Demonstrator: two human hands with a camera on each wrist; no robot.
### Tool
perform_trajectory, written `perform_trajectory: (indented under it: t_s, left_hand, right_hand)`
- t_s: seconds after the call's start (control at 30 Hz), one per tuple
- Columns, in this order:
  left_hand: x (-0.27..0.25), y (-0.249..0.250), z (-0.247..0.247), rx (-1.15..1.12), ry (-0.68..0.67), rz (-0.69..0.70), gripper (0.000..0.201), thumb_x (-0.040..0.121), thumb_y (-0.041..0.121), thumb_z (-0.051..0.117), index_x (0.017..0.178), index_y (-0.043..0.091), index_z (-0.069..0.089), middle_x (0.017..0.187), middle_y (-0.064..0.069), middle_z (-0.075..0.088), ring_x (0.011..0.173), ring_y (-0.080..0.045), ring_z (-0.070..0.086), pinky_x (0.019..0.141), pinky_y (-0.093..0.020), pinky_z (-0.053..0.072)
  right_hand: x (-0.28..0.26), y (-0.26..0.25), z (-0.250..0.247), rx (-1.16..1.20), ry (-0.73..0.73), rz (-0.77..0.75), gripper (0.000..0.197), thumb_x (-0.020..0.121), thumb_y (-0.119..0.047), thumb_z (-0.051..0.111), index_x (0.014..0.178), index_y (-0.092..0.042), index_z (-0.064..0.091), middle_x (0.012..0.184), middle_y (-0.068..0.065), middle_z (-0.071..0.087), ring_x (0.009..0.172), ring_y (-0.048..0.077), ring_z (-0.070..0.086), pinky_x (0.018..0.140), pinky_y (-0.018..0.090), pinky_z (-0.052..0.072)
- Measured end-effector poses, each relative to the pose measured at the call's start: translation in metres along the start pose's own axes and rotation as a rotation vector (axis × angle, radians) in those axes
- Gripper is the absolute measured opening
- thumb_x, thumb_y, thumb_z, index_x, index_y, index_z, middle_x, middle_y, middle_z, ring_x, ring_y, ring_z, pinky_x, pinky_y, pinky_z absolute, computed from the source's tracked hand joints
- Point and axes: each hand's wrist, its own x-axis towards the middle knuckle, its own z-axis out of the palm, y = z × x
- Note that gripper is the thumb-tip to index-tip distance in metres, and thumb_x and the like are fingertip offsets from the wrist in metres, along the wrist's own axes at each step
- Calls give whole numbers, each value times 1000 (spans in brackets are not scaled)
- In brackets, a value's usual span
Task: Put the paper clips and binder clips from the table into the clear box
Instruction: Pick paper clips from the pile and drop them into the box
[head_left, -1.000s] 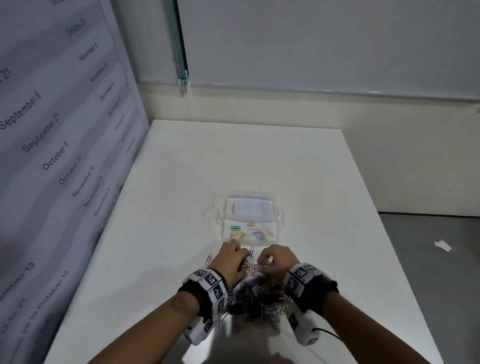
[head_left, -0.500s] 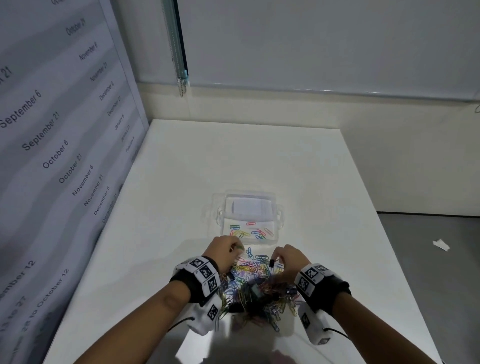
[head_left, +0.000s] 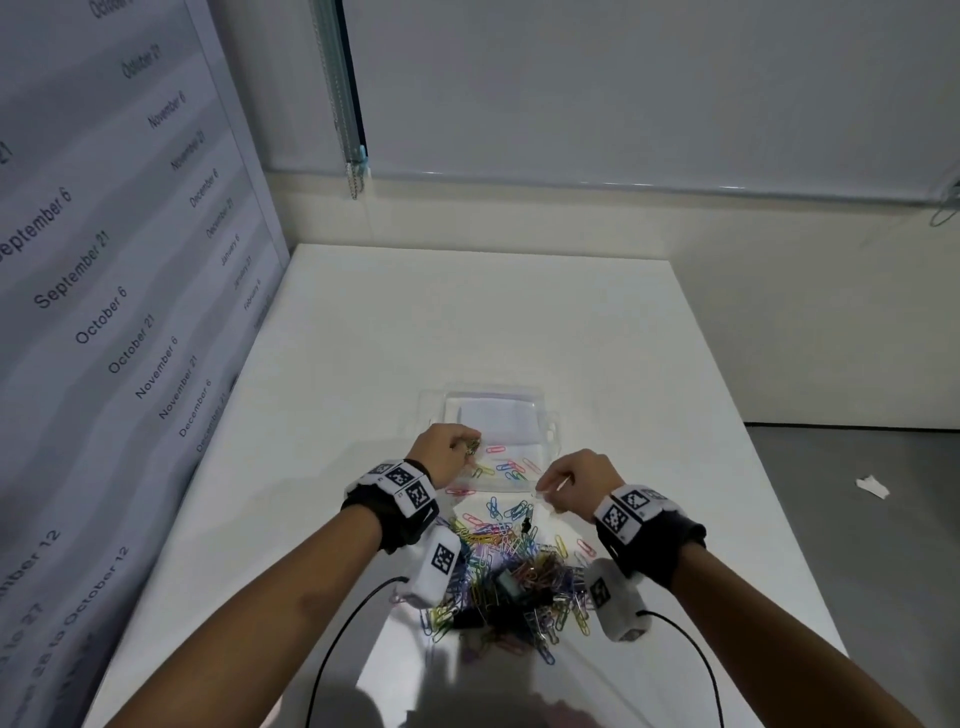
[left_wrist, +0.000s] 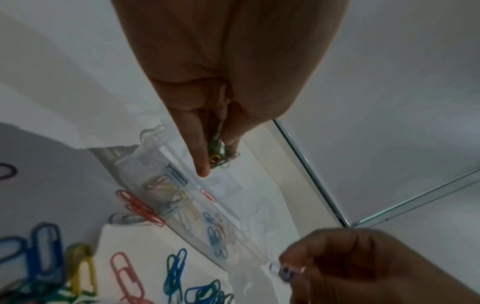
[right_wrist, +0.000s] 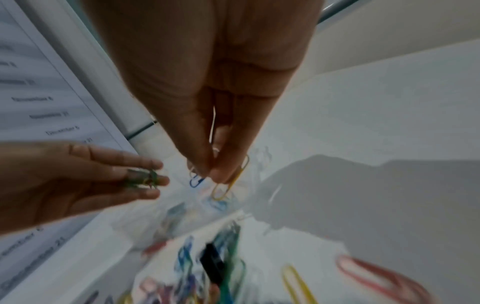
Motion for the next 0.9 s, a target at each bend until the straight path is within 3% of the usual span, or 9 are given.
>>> perform_trajectory:
  t_s: [0.1,0.2,0.27,0.37,0.47,0.57,0.7,0.77,0.9]
  left_hand:
    - [-5,0,-2,64,-42,5,43,90,-8,36,129,3,52,137,-14,52,128,-26,49,111,-34,36]
    - [-11,-1,-3,96,-31,48,44,90,-7,36,129,6,52,138,-11,51,131,-24,45,112,-31,35]
    - [-17,-1,-3,79,5,84,39,89,-4,40,121,8,58,126,-10,61,117,-21,55,99,-22,44]
    - [-28,-6,2,138,-35,139,29,87,-2,48,106,12,65,104,-5,67,81,-5,58,62,-2,45]
    - [-36,-18,11,281,-119,130,19,85,10,59,103,15,65,101,-6,65,78,-11,59,62,-9,46]
    - [-38,-29,24,557,-183,121,39,81,25,68,117,16,56,122,-8,52,112,-22,51,93,-29,46]
    - [-42,-43,41,765,-161,162,64,74,46,69,127,19,45,129,-6,39,121,-25,38,98,-42,42]
    - [-43,-49,47,798,-152,197,69,71,50,69,126,18,43,127,-6,38,118,-25,37,94,-43,43]
    - [-42,-52,50,717,-149,183,58,75,38,71,123,15,46,121,-8,42,112,-25,42,95,-38,43]
  right_hand:
    - [11,-17,-12,44,73,-36,14,80,-6,66,91,-10,73,96,10,74,77,10,59,64,14,44]
    - [23,-32,-16,87,151,-61,16,80,-5,63,90,-11,74,96,9,74,79,11,60,70,15,42]
    - [30,-38,-13,81,160,-81,23,80,0,57,90,-12,75,100,8,74,90,17,64,77,16,43]
    - [32,-38,-4,51,136,-116,29,80,3,52,91,-13,74,103,7,73,99,19,66,86,17,46]
    - [26,-37,8,12,105,-141,31,81,1,49,89,-14,74,99,3,73,86,16,66,73,15,50]
    - [13,-31,24,-34,23,-201,31,81,-1,45,83,-13,73,92,5,73,72,17,65,60,18,50]
    - [4,-18,42,-284,-238,-251,24,78,-11,58,101,-12,67,107,9,67,99,22,61,84,28,47]
    - [5,-11,51,-411,-323,-250,48,75,-27,69,119,-14,56,120,11,55,112,25,49,95,33,41]
    - [1,-1,63,-423,-280,-251,67,73,-41,72,131,-19,45,127,12,45,117,27,43,100,35,38]
